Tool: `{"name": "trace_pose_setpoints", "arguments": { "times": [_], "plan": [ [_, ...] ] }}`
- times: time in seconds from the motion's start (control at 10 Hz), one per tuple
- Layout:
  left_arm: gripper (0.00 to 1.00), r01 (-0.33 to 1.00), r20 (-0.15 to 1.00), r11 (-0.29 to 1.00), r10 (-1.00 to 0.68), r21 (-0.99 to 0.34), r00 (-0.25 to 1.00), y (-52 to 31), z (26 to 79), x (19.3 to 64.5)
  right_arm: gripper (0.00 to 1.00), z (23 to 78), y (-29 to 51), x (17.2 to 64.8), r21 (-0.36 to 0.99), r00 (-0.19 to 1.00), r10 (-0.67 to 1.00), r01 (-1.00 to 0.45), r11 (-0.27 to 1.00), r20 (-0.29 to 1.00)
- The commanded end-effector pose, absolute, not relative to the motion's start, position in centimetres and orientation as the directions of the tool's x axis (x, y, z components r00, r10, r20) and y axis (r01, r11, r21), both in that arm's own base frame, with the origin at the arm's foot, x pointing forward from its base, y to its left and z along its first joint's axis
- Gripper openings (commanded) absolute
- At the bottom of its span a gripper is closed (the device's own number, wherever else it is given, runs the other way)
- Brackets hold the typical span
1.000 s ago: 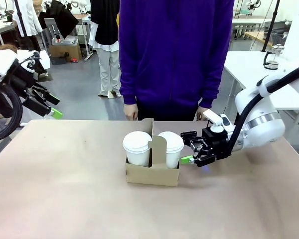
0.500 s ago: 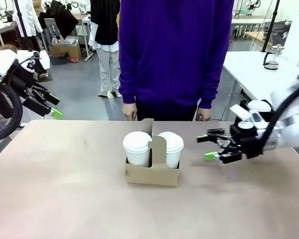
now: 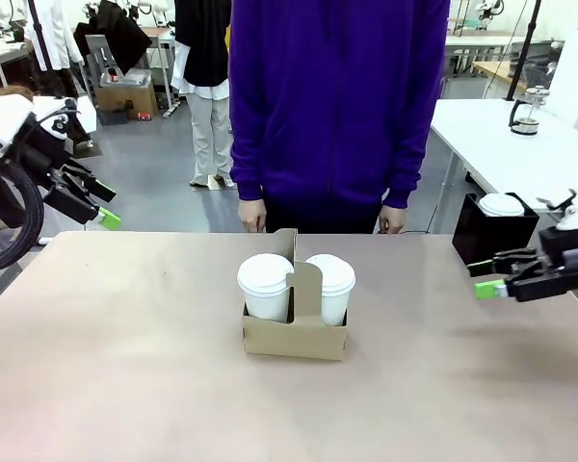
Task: Pour a drink into a cup and package it in a carrier.
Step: Insert the held 600 ml Paper Cup into the Cup Carrier.
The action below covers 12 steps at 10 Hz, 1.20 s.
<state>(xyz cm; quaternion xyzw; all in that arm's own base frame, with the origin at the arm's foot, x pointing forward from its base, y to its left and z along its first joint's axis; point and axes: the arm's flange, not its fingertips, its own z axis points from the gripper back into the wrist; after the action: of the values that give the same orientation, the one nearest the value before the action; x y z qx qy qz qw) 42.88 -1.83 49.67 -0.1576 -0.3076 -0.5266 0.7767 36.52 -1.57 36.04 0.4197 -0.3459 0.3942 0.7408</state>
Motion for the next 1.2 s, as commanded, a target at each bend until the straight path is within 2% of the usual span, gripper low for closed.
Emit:
{"name": "trace_pose_setpoints", "arguments": {
  "times": [0.0, 0.3, 0.4, 1.1],
  "plan": [
    [1.0, 0.917, 0.649, 0.391, -0.718, 0.08, 0.25, -1.7, 49.7, 42.8, 1.0, 37.0, -0.7, 32.0, 0.405, 0.55, 0.326, -0.814, 0.417, 0.769],
    [1.0, 0.917, 0.649, 0.391, -0.718, 0.08, 0.25, -1.7, 49.7, 42.8, 1.0, 36.6, -1.2, 31.4, 0.445, 0.65, 0.375, -0.742, 0.502, 0.661],
    [1.0, 0.917, 0.649, 0.391, -0.718, 0.08, 0.25, -1.7, 49.7, 42.8, 1.0, 37.7, -3.2, 36.1, 0.403, 0.573, 0.336, -0.793, 0.457, 0.747],
    [1.0, 0.917, 0.649, 0.391, -0.718, 0.08, 0.25, -1.7, 49.7, 42.8, 1.0, 37.7, -3.2, 36.1, 0.403, 0.573, 0.336, -0.793, 0.457, 0.747]
  ]
}}
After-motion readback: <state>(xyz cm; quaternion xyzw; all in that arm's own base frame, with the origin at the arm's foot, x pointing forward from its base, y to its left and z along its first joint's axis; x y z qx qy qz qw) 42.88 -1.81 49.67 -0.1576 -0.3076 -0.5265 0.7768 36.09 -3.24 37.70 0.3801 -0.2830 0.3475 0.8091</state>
